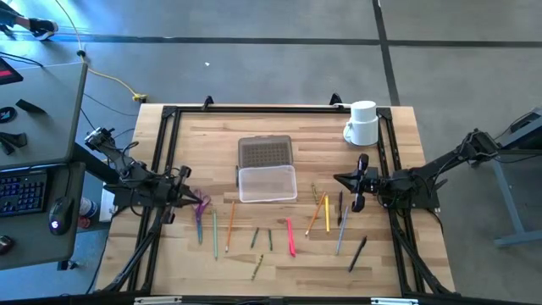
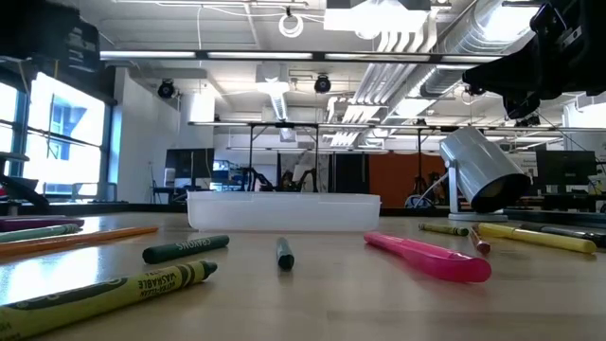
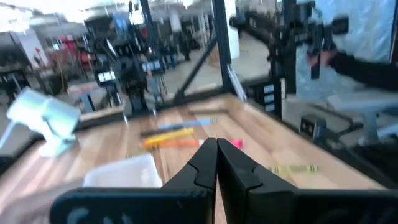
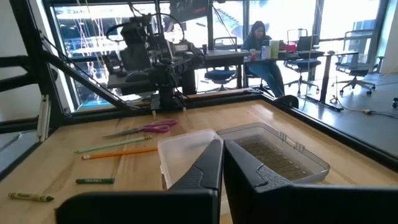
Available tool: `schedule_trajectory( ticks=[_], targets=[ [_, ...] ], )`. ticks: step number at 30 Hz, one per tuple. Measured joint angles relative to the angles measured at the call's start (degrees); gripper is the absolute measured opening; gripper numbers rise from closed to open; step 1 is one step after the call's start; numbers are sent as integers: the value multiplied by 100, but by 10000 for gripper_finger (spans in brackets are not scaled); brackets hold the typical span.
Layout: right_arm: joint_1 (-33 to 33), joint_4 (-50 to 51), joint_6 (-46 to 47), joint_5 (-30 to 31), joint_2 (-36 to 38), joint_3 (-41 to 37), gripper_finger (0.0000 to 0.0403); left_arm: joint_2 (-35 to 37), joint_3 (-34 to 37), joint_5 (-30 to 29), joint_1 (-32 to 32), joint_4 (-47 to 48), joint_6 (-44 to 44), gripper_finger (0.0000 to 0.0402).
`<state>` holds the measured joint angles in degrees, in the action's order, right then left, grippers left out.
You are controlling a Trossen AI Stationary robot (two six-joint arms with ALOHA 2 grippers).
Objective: Pick & place school supplies into a supply box
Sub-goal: Put the top light green crayon into the gray supply box
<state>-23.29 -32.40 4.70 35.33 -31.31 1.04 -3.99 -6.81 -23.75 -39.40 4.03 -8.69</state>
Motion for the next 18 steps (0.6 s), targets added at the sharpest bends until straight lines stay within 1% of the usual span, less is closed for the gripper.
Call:
schedule_trajectory(
  ticks=[4, 7, 10, 12, 14, 17, 18],
  targets=[
    [4, -170, 84, 6, -2, 0, 0, -4, 0, -34, 0, 348, 190, 46],
    [9, -464, -163, 28, -2, -2, 0, -4, 0, -34, 0, 357, 164, 46],
    [9, -745, -208, -41, -2, 0, 0, 0, 0, -121, 0, 339, 150, 46],
    [9, -831, -219, -99, -2, 0, 0, -2, 0, -437, 0, 345, 149, 46],
    [13, -849, -269, -93, -2, 0, 0, -2, 0, -995, 0, 339, 239, 46],
    [15, -910, -619, 16, -2, 0, 0, -2, 0, -1990, 0, 346, 904, 46],
    [15, -958, -787, 73, -2, 0, 0, 0, 0, -2215, 2, 350, 1063, 47]
  ],
)
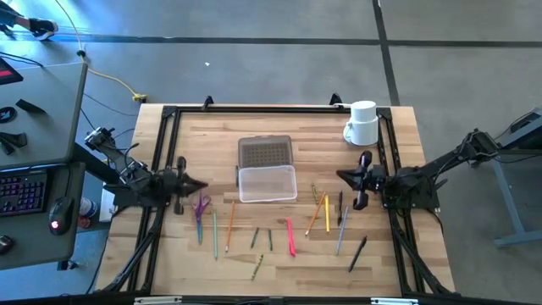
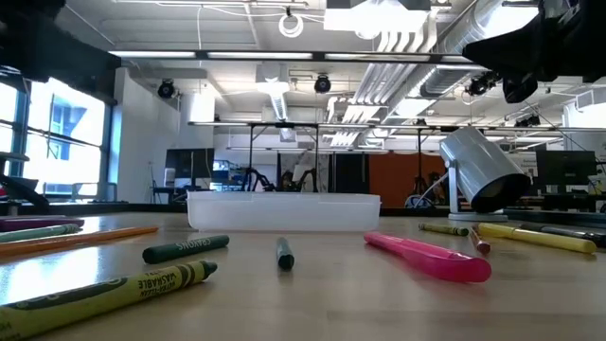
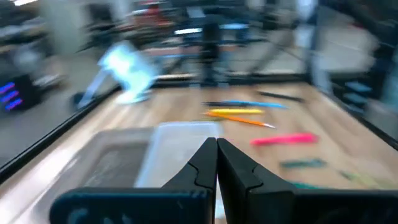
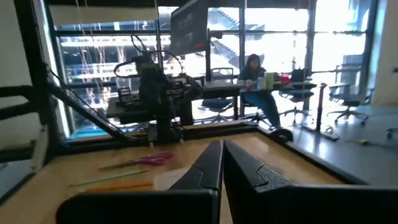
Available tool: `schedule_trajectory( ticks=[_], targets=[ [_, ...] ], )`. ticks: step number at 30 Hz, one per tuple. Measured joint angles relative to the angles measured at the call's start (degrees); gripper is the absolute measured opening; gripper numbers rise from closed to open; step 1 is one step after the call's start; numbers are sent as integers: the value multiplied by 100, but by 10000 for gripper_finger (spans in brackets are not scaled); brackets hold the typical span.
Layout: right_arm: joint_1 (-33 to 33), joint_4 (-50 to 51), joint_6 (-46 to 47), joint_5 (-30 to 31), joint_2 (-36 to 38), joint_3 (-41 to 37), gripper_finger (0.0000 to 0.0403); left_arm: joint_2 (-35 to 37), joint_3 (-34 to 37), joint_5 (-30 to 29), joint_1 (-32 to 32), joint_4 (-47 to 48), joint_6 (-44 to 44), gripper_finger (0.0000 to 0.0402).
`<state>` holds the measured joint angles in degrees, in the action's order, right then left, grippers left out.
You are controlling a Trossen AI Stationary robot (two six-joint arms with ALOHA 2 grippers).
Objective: Pick & place school supplies into a supply box
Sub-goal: Put the top light green crayon into the gray supply box
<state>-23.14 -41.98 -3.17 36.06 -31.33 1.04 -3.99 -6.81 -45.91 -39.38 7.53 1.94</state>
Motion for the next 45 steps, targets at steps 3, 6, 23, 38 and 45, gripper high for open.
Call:
schedule_trajectory(
  ticks=[3, 6, 23, 38, 45],
  targets=[
    [0, -185, -484, 293, -1, 0, 0, 0, 0, -141, 0, -6, 108, 47],
    [3, -458, -937, 679, -14, 0, 0, 0, 0, -137, 0, -7, 137, 48],
    [840, -159, -873, -239, -492, 534, 27, 0, 0, -1799, 0, -46, -16, 212],
    [931, 5222, 2993, 317, -2476, 3187, 123, 0, 0, -1782, 0, -48, 308, 214],
    [1374, 6976, 4446, -769, -3955, 4287, 118, 0, 0, -1786, 0, -37, 290, 214]
  ],
)
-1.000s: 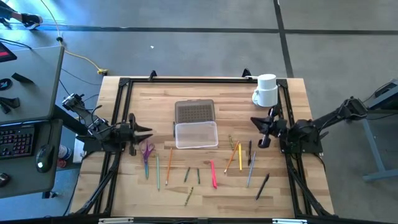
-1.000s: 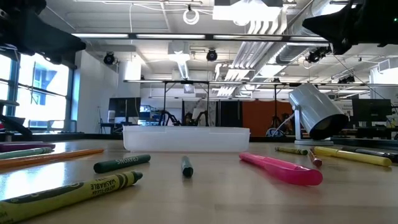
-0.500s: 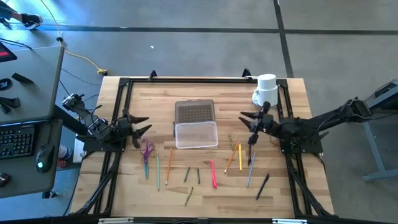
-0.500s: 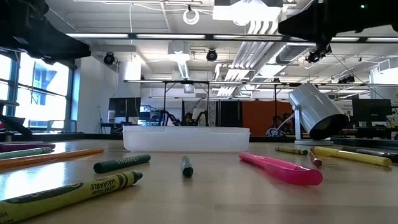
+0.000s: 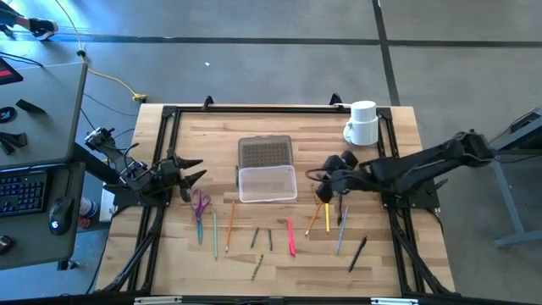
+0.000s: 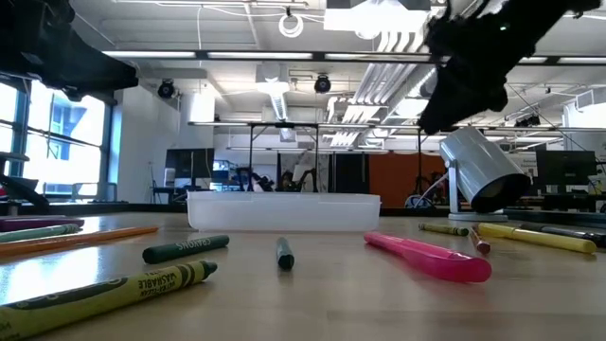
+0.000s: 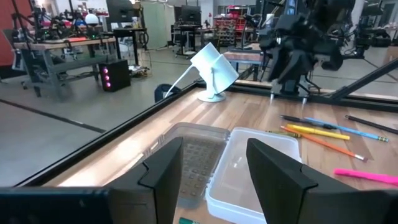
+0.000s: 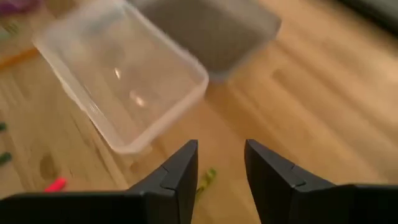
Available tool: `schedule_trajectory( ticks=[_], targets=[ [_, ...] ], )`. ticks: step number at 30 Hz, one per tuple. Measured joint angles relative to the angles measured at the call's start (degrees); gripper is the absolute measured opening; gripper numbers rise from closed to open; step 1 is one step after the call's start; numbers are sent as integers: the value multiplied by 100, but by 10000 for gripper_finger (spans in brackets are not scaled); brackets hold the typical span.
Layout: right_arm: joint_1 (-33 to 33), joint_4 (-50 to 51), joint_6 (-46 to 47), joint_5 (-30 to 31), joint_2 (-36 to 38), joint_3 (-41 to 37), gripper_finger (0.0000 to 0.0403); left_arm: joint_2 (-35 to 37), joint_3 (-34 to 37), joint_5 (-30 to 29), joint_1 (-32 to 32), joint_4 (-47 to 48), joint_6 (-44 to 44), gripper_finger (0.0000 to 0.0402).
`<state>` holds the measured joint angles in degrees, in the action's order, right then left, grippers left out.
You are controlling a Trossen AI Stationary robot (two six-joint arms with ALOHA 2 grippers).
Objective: Pick & place school supplies into a supply box
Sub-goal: Put the top light green crayon into the gray supply box
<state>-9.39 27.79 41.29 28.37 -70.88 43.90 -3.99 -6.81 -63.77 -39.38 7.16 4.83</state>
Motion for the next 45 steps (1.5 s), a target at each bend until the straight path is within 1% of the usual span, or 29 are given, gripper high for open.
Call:
schedule_trajectory(
  ticks=[3, 5, 8, 10, 13, 18, 22, 27, 33, 37, 40, 42, 45],
  targets=[
    [240, 522, 475, -571, -689, 525, 118, 0, 0, -57, -1, 0, -7, 214],
    [368, 936, 997, -965, -1155, 834, 118, 0, 0, -116, 0, 0, -49, 214],
    [528, 1340, 1594, -1752, -1797, 1136, 117, 0, 0, -133, -2, 1, -55, 214],
    [625, 1373, 1623, -2201, -2159, 1256, 117, 0, 0, -133, -1, 18, -58, 214],
    [805, 1379, 1299, -2584, -2571, 1373, 118, -2, 0, -134, -2, 37, -63, 214],
    [1133, 1341, 1268, -2816, -2879, 1455, 118, -1, 0, -137, -1, 34, -79, 214],
    [1281, 1355, 1262, -2813, -2973, 1440, 118, -2, 0, -139, -1, 32, -404, 214],
    [1359, 1281, 1243, -2808, -3083, 1440, 109, -2, 0, -140, 0, 31, -458, 214],
    [1358, 1292, 962, -2819, -3194, 1446, 76, 0, 0, -142, 0, 28, -458, 214],
    [1372, 1308, 1007, -2893, -3199, 1446, 39, -1, 0, -142, -1, 27, -456, 214],
    [1373, 1305, 853, -2948, -3199, 1445, 10, 0, 0, -142, 0, 27, -456, 214],
    [1373, 1301, 629, -2923, -3199, 1444, 8, 0, 0, -142, 0, 28, -456, 214],
    [1366, 1276, 486, -2864, -3186, 1440, 18, -2, 0, -142, 0, 28, -456, 214]
  ],
)
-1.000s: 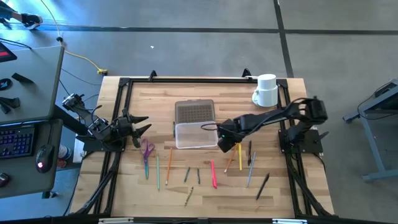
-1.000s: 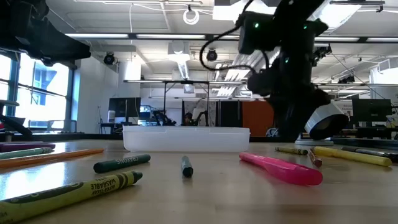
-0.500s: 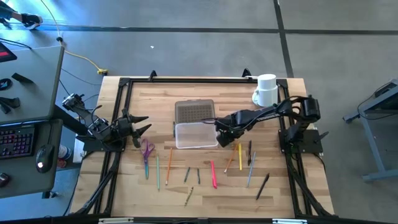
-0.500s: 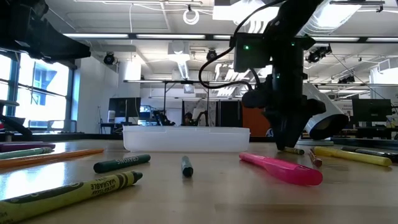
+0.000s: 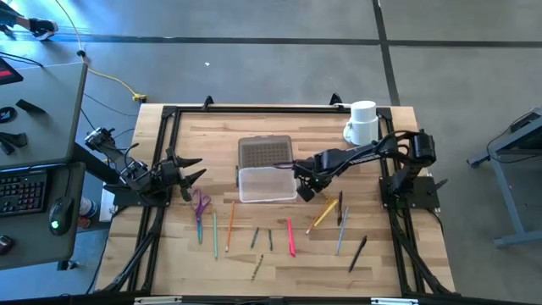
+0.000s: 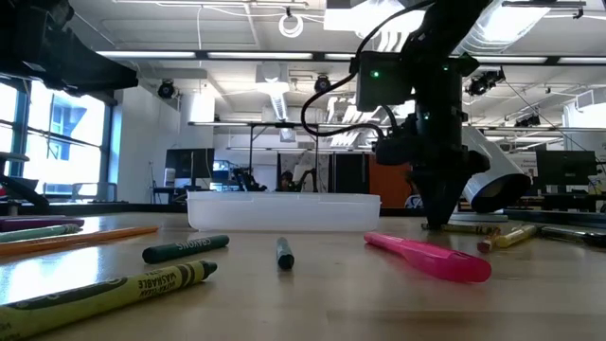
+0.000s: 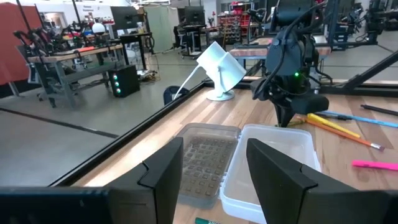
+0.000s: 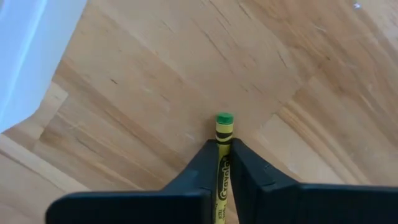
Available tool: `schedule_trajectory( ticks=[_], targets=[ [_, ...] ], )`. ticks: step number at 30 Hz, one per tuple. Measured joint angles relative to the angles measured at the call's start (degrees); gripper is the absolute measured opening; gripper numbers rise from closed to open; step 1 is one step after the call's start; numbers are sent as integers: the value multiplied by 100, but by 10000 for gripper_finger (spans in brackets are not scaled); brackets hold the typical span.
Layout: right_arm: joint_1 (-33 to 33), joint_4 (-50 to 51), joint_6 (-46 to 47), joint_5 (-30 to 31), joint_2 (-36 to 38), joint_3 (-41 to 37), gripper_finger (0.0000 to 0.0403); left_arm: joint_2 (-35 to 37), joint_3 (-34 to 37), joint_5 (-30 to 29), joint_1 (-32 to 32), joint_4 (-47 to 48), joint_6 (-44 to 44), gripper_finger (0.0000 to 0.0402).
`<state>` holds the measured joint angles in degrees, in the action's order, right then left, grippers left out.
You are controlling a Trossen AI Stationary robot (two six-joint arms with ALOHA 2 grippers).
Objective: Pick & place school supplies into a supply box
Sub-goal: Put the top light green crayon into the gray supply box, then put the light blue pencil into the gray supply box
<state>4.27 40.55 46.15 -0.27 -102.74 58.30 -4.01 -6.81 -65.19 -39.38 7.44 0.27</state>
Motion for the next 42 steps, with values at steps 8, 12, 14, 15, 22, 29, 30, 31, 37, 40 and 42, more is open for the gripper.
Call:
schedule_trajectory(
  ticks=[8, 12, 14, 15, 22, 29, 30, 31, 37, 40, 42],
  targets=[
    [-24, 862, -409, 404, 22, 783, 4, 0, 0, -7, 0, -2, 2, 214],
    [-106, 916, -864, 1428, 22, 1309, 7, 0, 0, -9, -2, -1, 20, 214],
    [-157, 654, -1227, 1894, 31, 1516, 5, 0, 0, -8, 0, 0, 20, 214],
    [-181, 354, -1460, 2060, 33, 1565, 3, 2, 0, -7, 0, 0, 22, 214],
    [-229, -2950, -3472, 876, 33, 1214, 15, 0, 0, -7, 0, -1, 26, 214],
    [-198, -2779, -3469, 632, 33, 820, 30, 0, 0, -4, -1, 0, 35, 214],
    [-174, -2679, -3427, 633, 33, 781, 31, 0, 0, -3, -1, -2, 35, 214],
    [-157, -2690, -3423, 637, 33, 737, 31, 1, 0, -2, -1, 0, 35, 214],
    [-13, -3282, -3329, 587, 33, 461, 40, 0, 0, -2, -2, -2, 33, 214],
    [77, -3360, -3333, 614, 33, 323, 53, 1, 0, -3, -1, -1, 31, 214],
    [133, -3494, -3334, 619, 33, 195, 62, 1, 0, -20, -2, -2, 28, 214]
  ],
)
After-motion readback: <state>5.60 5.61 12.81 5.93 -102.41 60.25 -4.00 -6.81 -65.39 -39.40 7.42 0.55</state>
